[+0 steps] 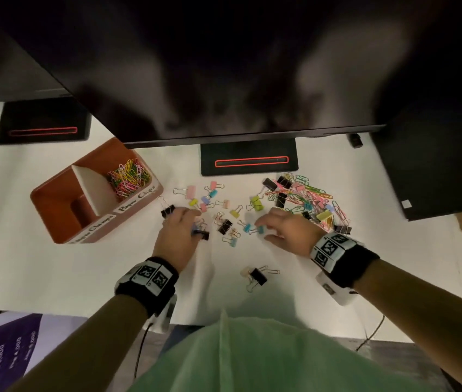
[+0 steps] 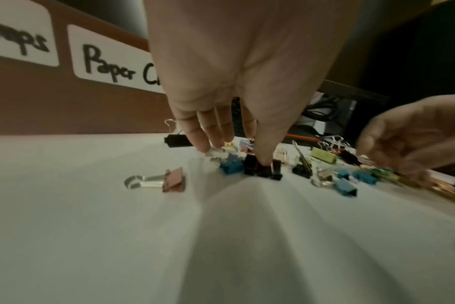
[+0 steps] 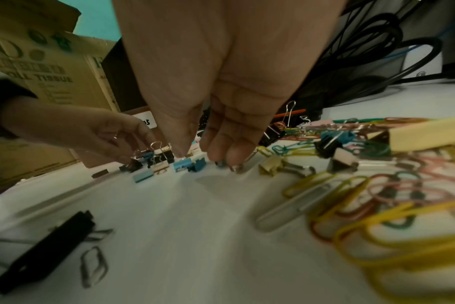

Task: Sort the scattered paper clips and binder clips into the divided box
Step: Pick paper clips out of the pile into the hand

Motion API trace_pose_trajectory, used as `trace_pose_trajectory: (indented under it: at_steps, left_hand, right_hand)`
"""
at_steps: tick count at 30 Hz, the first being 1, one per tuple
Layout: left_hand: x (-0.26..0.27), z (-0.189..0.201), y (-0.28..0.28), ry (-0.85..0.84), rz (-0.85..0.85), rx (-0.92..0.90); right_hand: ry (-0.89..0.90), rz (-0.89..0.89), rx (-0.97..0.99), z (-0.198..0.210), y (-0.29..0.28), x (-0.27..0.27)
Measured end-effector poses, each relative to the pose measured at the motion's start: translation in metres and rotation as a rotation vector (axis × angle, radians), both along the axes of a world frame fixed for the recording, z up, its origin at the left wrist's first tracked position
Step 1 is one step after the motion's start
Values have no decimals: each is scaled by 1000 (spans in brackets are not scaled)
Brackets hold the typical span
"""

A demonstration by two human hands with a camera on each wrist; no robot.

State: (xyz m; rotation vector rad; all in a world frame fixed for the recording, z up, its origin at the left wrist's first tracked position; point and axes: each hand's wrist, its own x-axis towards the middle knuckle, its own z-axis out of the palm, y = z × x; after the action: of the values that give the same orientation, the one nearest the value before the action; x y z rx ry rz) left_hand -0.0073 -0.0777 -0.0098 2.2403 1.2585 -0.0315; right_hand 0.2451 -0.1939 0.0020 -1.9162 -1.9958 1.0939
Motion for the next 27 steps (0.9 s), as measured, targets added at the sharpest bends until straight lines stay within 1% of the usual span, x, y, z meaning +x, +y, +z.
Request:
trace_pose_trajectory:
  at_steps: [2, 3, 5, 6, 7, 9, 10, 12, 13, 14, 15, 19, 22, 25, 27]
  left_hand:
    - [6, 5, 1, -50, 45, 50]
    - [9, 9, -2, -88, 29, 83]
    - [16, 18, -12, -174, -64, 134]
    - [20, 22, -20, -202, -125, 107]
    - [23, 26, -30, -207, -195, 42]
    - [29, 27, -51, -143, -374, -111]
    - [33, 25, -61, -89, -475, -149]
    - [39, 13, -79, 26, -628, -167]
    - [41, 6, -86, 73, -650, -173]
    - [44, 1, -91, 93, -632, -178]
    - [46, -4, -94, 79, -587, -182]
    - [45, -7, -90, -97, -337, -230]
    - [40, -2, -78, -186, -178, -237]
    - [31, -1, -66, -189, -72, -124]
    - [28, 1, -64, -161, -94, -5]
  right_hand:
    - [3, 0, 38, 0, -8, 8]
    - [5, 8, 30, 1, -14, 12]
    - [1, 61, -22, 0, -26, 18]
    - [-6, 101, -55, -2, -32, 19]
    - [-16, 144, -86, -3, -38, 19]
    - [-59, 236, -121, -7, -45, 15]
    - [-89, 278, -122, -9, -47, 12]
    - [-125, 323, -105, -12, -49, 3]
    - [-131, 329, -93, -14, -50, -2]
    - [-133, 326, -79, -16, -50, -6]
    - [-135, 315, -65, -17, -50, -9]
    - [-114, 241, -21, -19, -49, -12]
    - [-106, 239, 15, -20, -53, -11]
    - [-134, 266, 6, -20, -56, -9]
    - [-124, 279, -26, -19, -59, -6]
